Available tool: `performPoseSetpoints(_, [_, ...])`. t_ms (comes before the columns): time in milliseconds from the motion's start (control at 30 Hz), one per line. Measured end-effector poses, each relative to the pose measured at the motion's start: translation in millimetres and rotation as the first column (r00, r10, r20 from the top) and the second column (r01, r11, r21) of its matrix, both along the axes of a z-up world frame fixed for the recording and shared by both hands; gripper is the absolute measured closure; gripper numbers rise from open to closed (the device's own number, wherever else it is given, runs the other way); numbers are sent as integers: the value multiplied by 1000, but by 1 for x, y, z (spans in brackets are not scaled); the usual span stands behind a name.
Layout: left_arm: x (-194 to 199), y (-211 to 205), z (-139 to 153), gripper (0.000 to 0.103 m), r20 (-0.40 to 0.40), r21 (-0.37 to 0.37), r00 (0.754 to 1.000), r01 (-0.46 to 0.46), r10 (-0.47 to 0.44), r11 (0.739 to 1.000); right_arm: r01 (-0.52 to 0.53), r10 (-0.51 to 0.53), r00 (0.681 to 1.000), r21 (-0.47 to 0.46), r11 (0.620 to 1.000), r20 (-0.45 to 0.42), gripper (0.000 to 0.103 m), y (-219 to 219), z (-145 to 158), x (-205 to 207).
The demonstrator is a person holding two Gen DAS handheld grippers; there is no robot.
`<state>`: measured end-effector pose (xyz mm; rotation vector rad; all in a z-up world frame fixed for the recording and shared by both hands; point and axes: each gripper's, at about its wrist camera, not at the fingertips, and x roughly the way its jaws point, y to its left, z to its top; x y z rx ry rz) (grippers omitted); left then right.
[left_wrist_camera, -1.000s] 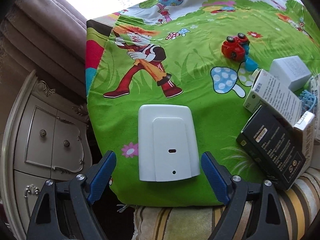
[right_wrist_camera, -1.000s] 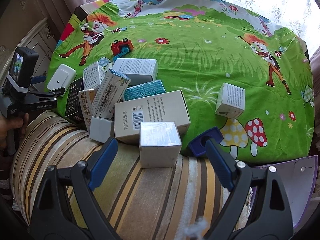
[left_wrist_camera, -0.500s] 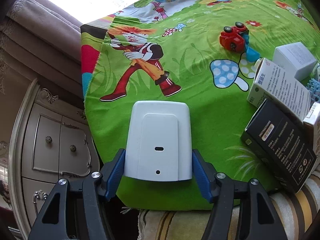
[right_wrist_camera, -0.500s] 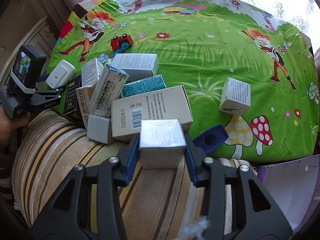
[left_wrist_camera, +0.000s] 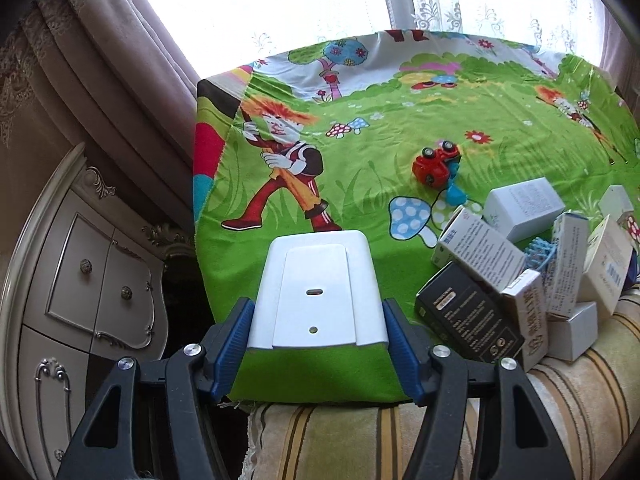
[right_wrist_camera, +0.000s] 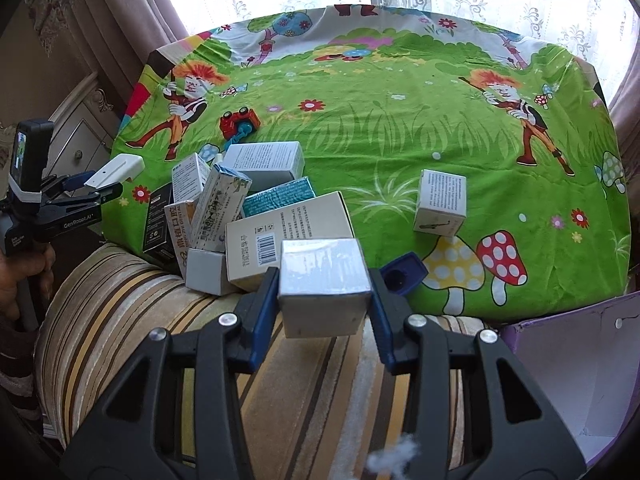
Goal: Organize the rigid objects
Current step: 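Carry both items into the purple-rimmed box and open both tools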
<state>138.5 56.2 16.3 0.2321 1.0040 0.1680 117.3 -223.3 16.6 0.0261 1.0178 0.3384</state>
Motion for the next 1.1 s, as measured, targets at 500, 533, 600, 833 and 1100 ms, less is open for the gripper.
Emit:
performPoseSetpoints(500, [-27, -90, 46, 38, 68, -64, 981, 188, -184, 980, 118, -120, 991, 48, 992, 52, 56, -71, 19, -26])
performPoseSetpoints(533, [-28, -99, 47, 38, 67, -70, 977, 208, -204, 976, 134, -137, 989, 49, 990, 55, 56, -79, 19, -29])
performPoseSetpoints(600, [-31, -118, 49, 38, 64, -82, 968, 248, -243, 965, 167, -170, 984, 45, 985, 61, 56, -95, 20, -32])
performPoseSetpoints(833, [-38, -187, 50, 38, 49, -121, 924, 382, -379, 916, 280, -283, 957, 42, 959, 59, 56, -153, 13, -50])
performPoseSetpoints(1100, [-52, -276, 47, 38, 28, -143, 836, 546, -548, 826, 406, -406, 912, 19, 914, 64, 56, -213, 4, -72])
